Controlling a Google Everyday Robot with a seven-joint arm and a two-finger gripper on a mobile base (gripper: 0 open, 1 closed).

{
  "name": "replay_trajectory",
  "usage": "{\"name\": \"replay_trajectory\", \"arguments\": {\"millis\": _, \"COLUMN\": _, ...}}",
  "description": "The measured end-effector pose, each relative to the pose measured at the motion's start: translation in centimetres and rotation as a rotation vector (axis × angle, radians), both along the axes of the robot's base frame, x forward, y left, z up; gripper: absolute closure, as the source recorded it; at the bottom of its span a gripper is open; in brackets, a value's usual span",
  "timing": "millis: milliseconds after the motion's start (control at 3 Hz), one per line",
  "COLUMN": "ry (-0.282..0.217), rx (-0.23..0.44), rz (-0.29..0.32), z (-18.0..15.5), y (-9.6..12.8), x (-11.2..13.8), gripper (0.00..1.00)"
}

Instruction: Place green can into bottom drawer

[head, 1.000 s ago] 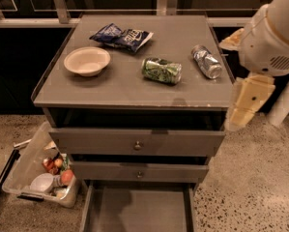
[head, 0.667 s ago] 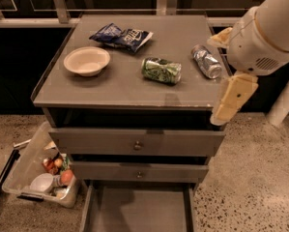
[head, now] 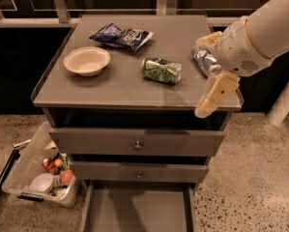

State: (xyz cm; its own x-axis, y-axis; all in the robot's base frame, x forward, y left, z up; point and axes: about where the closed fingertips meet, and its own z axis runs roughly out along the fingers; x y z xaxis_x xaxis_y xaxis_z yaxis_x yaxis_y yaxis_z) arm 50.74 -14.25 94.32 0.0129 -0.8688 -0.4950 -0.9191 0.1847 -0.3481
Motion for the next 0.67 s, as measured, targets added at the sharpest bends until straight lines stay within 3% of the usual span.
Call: {"name": "replay_trajectory", "arguments": {"millis": 667, "ry": 0.056, "rx": 0.098, "rz": 0.012, "z": -2.7, "y": 1.0, "x": 5.3, "gripper": 0.00}}
